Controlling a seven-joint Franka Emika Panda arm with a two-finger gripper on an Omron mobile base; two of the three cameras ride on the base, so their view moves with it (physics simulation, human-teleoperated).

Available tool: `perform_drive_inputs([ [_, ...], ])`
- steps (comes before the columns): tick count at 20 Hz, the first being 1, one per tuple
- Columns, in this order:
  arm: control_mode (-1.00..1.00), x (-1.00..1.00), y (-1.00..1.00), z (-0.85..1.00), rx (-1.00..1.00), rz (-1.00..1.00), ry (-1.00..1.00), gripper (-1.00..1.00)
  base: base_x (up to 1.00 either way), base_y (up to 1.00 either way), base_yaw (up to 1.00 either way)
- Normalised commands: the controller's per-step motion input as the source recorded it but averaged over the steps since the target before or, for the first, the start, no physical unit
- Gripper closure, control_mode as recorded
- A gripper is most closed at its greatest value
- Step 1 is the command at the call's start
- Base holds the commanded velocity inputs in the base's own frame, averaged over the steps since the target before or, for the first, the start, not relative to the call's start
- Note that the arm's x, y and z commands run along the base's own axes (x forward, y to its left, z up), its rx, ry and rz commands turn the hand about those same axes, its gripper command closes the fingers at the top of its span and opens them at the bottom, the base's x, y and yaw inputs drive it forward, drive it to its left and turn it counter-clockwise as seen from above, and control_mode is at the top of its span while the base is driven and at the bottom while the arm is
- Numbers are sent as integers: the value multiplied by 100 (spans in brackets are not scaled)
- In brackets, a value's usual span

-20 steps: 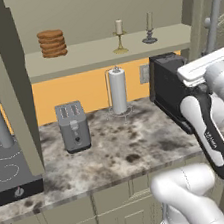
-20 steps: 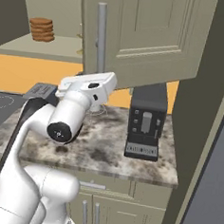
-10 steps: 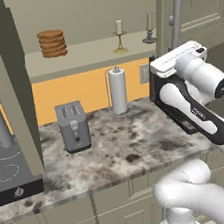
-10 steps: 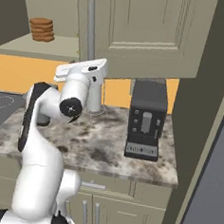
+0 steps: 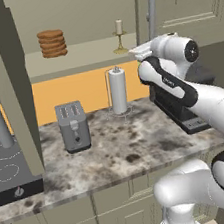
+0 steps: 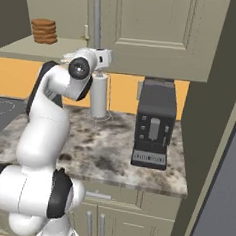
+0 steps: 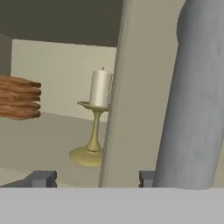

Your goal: Pick the candle and candle from the dining table and place them in the open cabinet. Close the cabinet after placing the objects.

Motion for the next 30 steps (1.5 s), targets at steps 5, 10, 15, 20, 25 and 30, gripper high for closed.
perform_drive_inputs([
  [5, -100, 100, 6, -3, 0, 0, 53, -100, 0, 0, 0],
  [10, -100, 100, 0, -13, 0, 0, 56, -100, 0, 0, 0],
  [15, -100, 73, 4, -7, 0, 0, 53, -100, 0, 0, 0],
  [20, -100, -56, 9, 0, 1, 0, 26, -100, 0, 0, 0],
  [25, -100, -100, 20, 0, 2, 0, 4, -100, 0, 0, 0],
  [30, -100, -89, 48, -6, 0, 2, -5, -100, 0, 0, 0],
])
